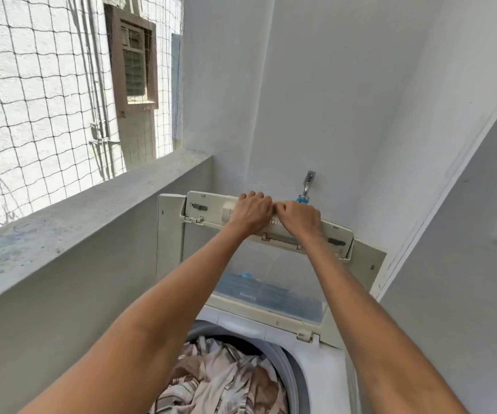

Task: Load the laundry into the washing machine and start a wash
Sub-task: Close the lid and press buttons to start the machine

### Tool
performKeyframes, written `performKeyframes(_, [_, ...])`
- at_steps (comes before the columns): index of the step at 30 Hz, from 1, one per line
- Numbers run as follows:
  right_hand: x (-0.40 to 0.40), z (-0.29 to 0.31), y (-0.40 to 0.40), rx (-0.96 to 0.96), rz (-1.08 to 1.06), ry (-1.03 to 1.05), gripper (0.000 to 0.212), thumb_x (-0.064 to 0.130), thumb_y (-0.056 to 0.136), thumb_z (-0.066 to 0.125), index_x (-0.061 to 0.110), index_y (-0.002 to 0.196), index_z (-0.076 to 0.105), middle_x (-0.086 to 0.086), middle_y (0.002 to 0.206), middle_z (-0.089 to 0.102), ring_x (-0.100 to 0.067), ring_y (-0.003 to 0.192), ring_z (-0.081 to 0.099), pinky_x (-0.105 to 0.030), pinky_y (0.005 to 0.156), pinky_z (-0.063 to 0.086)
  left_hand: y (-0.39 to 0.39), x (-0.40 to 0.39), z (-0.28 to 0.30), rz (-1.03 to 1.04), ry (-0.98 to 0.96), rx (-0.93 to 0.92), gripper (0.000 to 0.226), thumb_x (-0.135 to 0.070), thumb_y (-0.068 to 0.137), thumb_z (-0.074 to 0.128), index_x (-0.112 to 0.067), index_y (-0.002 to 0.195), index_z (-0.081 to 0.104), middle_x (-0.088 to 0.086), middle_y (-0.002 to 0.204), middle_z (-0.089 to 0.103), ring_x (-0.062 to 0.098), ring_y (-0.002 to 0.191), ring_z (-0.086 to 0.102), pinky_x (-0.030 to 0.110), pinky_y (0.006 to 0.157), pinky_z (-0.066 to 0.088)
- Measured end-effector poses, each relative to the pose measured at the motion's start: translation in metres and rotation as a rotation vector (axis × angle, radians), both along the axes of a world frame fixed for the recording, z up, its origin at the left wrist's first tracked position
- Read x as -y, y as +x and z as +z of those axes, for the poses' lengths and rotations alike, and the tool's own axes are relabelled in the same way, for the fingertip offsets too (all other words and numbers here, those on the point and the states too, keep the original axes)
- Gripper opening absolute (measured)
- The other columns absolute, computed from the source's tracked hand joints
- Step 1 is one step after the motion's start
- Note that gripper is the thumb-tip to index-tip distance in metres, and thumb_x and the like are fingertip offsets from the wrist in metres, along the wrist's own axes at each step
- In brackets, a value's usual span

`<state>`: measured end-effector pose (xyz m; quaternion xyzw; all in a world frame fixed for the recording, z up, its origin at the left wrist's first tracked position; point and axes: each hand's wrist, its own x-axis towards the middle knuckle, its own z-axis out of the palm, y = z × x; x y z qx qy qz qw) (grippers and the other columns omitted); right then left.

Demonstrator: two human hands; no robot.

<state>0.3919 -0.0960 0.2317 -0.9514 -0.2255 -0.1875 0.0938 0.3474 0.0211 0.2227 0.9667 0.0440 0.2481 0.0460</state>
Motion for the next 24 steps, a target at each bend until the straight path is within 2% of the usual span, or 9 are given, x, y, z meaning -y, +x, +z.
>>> performKeyframes(6, [0.012, 0.010, -0.046, -0.146, 0.021, -0.046, 0.056, 0.041, 0.098, 0.024, 0.004, 0.116, 0.062, -0.023, 0.125, 0.060, -0.035, 0.113, 0.057, -0.039, 0.089, 0.041, -0.049, 0.011, 0.021, 0.001, -0.141, -0.155, 0.039, -0.027, 0.097, 0.032, -0.005, 0.100, 0.064, 0.021, 0.113, 0.064, 0.036, 0.102, 0.060, 0.034, 0.073, 0.035])
performKeyframes(9, [0.020, 0.006, -0.080, -0.251, 0.035, -0.092, 0.058, 0.043, 0.098, 0.021, 0.005, 0.125, 0.056, -0.023, 0.134, 0.053, -0.035, 0.119, 0.053, -0.040, 0.094, 0.039, -0.079, 0.013, 0.028, -0.030, -0.213, -0.404, 0.039, -0.028, 0.097, 0.034, -0.006, 0.108, 0.063, 0.020, 0.121, 0.061, 0.034, 0.109, 0.057, 0.033, 0.081, 0.039])
performKeyframes(11, [0.026, -0.002, -0.107, -0.304, 0.033, -0.120, 0.058, 0.043, 0.098, 0.021, 0.006, 0.126, 0.055, -0.023, 0.135, 0.052, -0.035, 0.120, 0.052, -0.040, 0.094, 0.039, -0.105, 0.014, 0.027, -0.088, -0.292, -0.575, 0.039, -0.029, 0.097, 0.035, -0.005, 0.114, 0.061, 0.018, 0.123, 0.059, 0.033, 0.112, 0.056, 0.036, 0.095, 0.042])
performKeyframes(13, [0.033, -0.012, -0.135, -0.342, 0.039, -0.140, 0.056, 0.043, 0.097, 0.022, 0.007, 0.124, 0.057, -0.022, 0.133, 0.054, -0.035, 0.118, 0.053, -0.038, 0.091, 0.039, -0.134, 0.016, 0.021, -0.161, -0.354, -0.696, 0.031, -0.026, 0.096, 0.036, -0.009, 0.104, 0.061, 0.011, 0.110, 0.059, 0.027, 0.100, 0.058, 0.036, 0.095, 0.042])
performKeyframes(15, [0.042, -0.026, -0.165, -0.415, 0.055, -0.153, 0.054, 0.043, 0.097, 0.025, 0.010, 0.122, 0.058, -0.020, 0.133, 0.054, -0.033, 0.117, 0.053, -0.037, 0.089, 0.039, -0.162, 0.019, 0.007, -0.233, -0.364, -0.766, 0.024, -0.022, 0.096, 0.036, -0.018, 0.081, 0.054, 0.007, 0.096, 0.056, 0.016, 0.078, 0.052, 0.030, 0.079, 0.039])
performKeyframes(16, [0.047, -0.035, -0.182, -0.462, 0.064, -0.158, 0.052, 0.043, 0.096, 0.027, 0.011, 0.121, 0.059, -0.018, 0.133, 0.055, -0.032, 0.117, 0.053, -0.036, 0.088, 0.038, -0.176, 0.022, -0.004, -0.262, -0.360, -0.810, 0.024, -0.021, 0.095, 0.036, -0.019, 0.079, 0.053, 0.006, 0.095, 0.057, 0.014, 0.075, 0.051, 0.031, 0.077, 0.038])
performKeyframes(19, [0.060, -0.065, -0.227, -0.540, 0.066, -0.176, 0.038, 0.040, 0.093, 0.037, 0.015, 0.093, 0.065, -0.015, 0.122, 0.063, -0.030, 0.109, 0.058, -0.033, 0.078, 0.037, -0.211, 0.034, -0.047, -0.344, -0.392, -0.906, 0.025, -0.024, 0.096, 0.037, -0.012, 0.102, 0.059, 0.005, 0.117, 0.057, 0.020, 0.100, 0.055, 0.039, 0.096, 0.039])
performKeyframes(22, [0.067, -0.098, -0.266, -0.583, 0.061, -0.194, 0.035, 0.036, 0.092, 0.042, 0.017, 0.063, 0.049, -0.017, 0.102, 0.066, -0.030, 0.097, 0.061, -0.030, 0.067, 0.034, -0.248, 0.040, -0.085, -0.313, -0.408, -0.958, 0.018, -0.026, 0.093, 0.044, -0.017, 0.079, 0.052, 0.008, 0.097, 0.055, 0.018, 0.082, 0.049, 0.034, 0.079, 0.039])
performKeyframes(24, [0.071, -0.119, -0.288, -0.633, 0.065, -0.182, 0.037, 0.030, 0.091, 0.044, 0.016, 0.057, 0.046, -0.015, 0.081, 0.061, -0.027, 0.081, 0.059, -0.029, 0.056, 0.033, -0.265, 0.042, -0.109, -0.314, -0.369, -1.005, 0.016, -0.027, 0.092, 0.045, -0.015, 0.086, 0.053, 0.014, 0.105, 0.060, 0.022, 0.089, 0.050, 0.034, 0.082, 0.039])
